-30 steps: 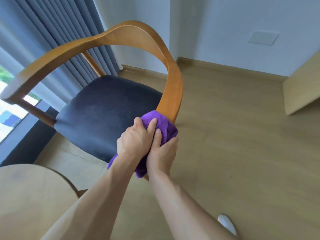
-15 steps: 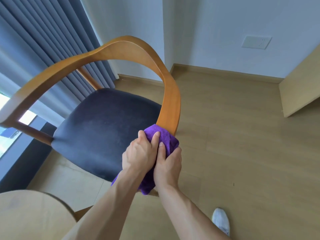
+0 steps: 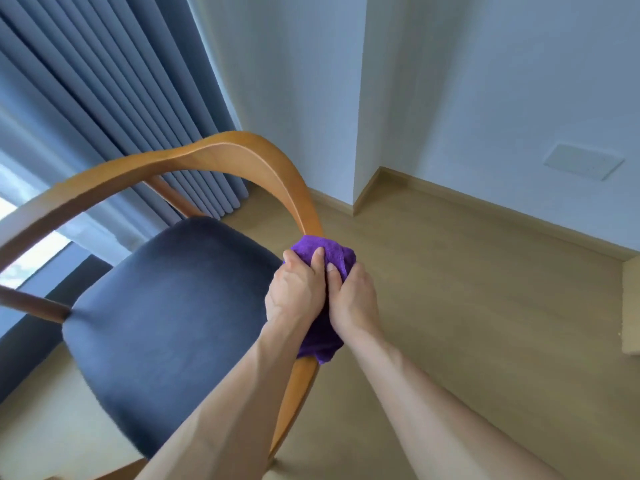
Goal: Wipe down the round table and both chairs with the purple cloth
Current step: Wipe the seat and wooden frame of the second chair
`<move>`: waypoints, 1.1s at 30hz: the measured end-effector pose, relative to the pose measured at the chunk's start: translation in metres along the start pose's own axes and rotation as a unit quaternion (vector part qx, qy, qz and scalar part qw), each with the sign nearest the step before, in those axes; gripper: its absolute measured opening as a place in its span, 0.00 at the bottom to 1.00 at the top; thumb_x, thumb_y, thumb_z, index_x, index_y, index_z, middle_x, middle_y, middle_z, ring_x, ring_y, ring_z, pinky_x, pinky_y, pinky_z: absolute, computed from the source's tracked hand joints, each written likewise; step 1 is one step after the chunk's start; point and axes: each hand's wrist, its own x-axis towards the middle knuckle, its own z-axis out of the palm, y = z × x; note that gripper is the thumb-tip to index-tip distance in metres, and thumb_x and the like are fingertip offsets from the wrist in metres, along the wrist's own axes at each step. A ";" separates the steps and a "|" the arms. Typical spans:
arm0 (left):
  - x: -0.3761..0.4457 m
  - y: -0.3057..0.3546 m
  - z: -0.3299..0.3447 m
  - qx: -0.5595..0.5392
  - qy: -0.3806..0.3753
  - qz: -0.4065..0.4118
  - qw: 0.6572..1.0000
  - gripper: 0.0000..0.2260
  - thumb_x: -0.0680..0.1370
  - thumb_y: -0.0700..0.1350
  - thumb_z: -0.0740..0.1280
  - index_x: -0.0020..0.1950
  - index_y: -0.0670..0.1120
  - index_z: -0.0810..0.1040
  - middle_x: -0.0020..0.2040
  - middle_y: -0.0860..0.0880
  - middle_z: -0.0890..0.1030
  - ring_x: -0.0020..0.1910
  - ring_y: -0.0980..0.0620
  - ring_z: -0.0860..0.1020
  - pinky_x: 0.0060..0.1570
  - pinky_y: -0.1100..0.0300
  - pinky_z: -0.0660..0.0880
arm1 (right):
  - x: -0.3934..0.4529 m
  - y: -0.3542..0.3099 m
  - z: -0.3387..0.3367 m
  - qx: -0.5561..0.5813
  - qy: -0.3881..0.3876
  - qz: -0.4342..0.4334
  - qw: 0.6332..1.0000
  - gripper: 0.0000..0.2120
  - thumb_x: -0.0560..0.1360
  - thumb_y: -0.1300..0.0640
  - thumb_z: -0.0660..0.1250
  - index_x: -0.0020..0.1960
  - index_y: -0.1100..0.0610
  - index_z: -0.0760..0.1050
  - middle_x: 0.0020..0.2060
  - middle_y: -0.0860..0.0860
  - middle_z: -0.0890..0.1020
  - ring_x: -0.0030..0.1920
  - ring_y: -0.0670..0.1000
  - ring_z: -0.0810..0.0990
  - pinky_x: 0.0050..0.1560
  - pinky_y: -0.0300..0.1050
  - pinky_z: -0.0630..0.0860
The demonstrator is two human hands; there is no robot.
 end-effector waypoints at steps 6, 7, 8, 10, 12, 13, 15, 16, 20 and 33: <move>0.047 0.039 0.006 -0.134 0.090 -0.023 0.987 0.16 0.83 0.57 0.56 0.52 0.44 0.66 0.51 0.42 0.78 0.49 0.43 0.76 0.46 0.53 0.67 | 0.082 -0.019 -0.006 -0.032 -0.070 -0.092 0.993 0.17 0.83 0.48 0.56 0.61 0.61 0.70 0.58 0.58 0.77 0.59 0.58 0.75 0.53 0.47 0.70; 0.052 0.041 0.006 -0.158 0.103 -0.019 0.982 0.15 0.83 0.56 0.56 0.51 0.45 0.66 0.50 0.45 0.78 0.48 0.44 0.76 0.46 0.53 0.67 | 0.091 -0.020 -0.004 -0.016 -0.075 -0.116 0.990 0.15 0.83 0.49 0.57 0.60 0.59 0.71 0.56 0.56 0.78 0.58 0.56 0.76 0.50 0.43 0.68; 0.058 0.044 0.006 -0.186 0.114 -0.013 0.976 0.13 0.83 0.56 0.56 0.50 0.46 0.65 0.50 0.46 0.78 0.48 0.46 0.76 0.46 0.53 0.68 | 0.101 -0.022 -0.002 0.008 -0.085 -0.138 0.987 0.13 0.83 0.49 0.57 0.60 0.57 0.71 0.55 0.53 0.78 0.56 0.54 0.77 0.49 0.40 0.67; 0.072 0.051 0.004 -0.245 0.143 -0.007 0.959 0.11 0.83 0.56 0.56 0.49 0.49 0.66 0.48 0.49 0.79 0.47 0.48 0.78 0.46 0.52 0.71 | 0.123 -0.033 0.000 0.065 -0.119 -0.164 0.977 0.10 0.82 0.49 0.58 0.60 0.51 0.72 0.53 0.47 0.80 0.55 0.47 0.79 0.48 0.35 0.68; 0.094 0.062 -0.005 -0.302 0.175 -0.011 0.937 0.09 0.82 0.57 0.56 0.52 0.52 0.67 0.47 0.50 0.80 0.46 0.54 0.79 0.46 0.53 0.73 | 0.149 -0.059 0.004 0.116 -0.161 -0.176 0.964 0.09 0.81 0.47 0.58 0.58 0.44 0.74 0.51 0.41 0.82 0.53 0.40 0.80 0.49 0.30 0.71; 0.107 0.068 -0.011 -0.325 0.188 -0.014 0.927 0.11 0.81 0.57 0.56 0.55 0.52 0.68 0.49 0.51 0.80 0.47 0.55 0.79 0.48 0.53 0.74 | 0.163 -0.076 0.007 0.141 -0.185 -0.178 0.956 0.09 0.81 0.46 0.58 0.58 0.43 0.75 0.51 0.41 0.83 0.52 0.38 0.80 0.50 0.31 0.73; 0.135 0.081 -0.026 -0.356 0.211 -0.031 0.910 0.20 0.80 0.60 0.55 0.66 0.50 0.67 0.58 0.49 0.79 0.56 0.51 0.78 0.58 0.49 0.75 | 0.190 -0.111 0.012 0.185 -0.245 -0.176 0.935 0.14 0.80 0.43 0.58 0.60 0.45 0.77 0.52 0.41 0.84 0.54 0.39 0.81 0.54 0.35 0.75; 0.148 0.086 -0.033 -0.365 0.223 -0.040 0.903 0.23 0.79 0.61 0.55 0.69 0.49 0.65 0.61 0.49 0.78 0.60 0.49 0.77 0.62 0.48 0.73 | 0.203 -0.127 0.014 0.204 -0.273 -0.168 0.925 0.17 0.80 0.43 0.57 0.61 0.46 0.78 0.53 0.41 0.84 0.55 0.40 0.81 0.55 0.36 0.76; 0.172 0.087 -0.038 -0.367 0.257 -0.070 0.891 0.20 0.82 0.60 0.54 0.70 0.52 0.65 0.60 0.54 0.75 0.58 0.51 0.74 0.57 0.54 0.67 | 0.228 -0.146 0.028 0.216 -0.344 -0.155 0.900 0.18 0.82 0.43 0.55 0.63 0.47 0.78 0.55 0.39 0.83 0.57 0.37 0.80 0.56 0.31 0.75; 0.118 0.076 -0.002 -0.251 0.265 -0.154 0.918 0.10 0.81 0.60 0.58 0.56 0.57 0.72 0.47 0.64 0.81 0.47 0.67 0.78 0.44 0.74 0.69 | 0.238 -0.068 0.001 0.245 -0.404 -0.174 0.864 0.17 0.74 0.42 0.67 0.59 0.49 0.76 0.53 0.46 0.84 0.55 0.47 0.82 0.59 0.51 0.78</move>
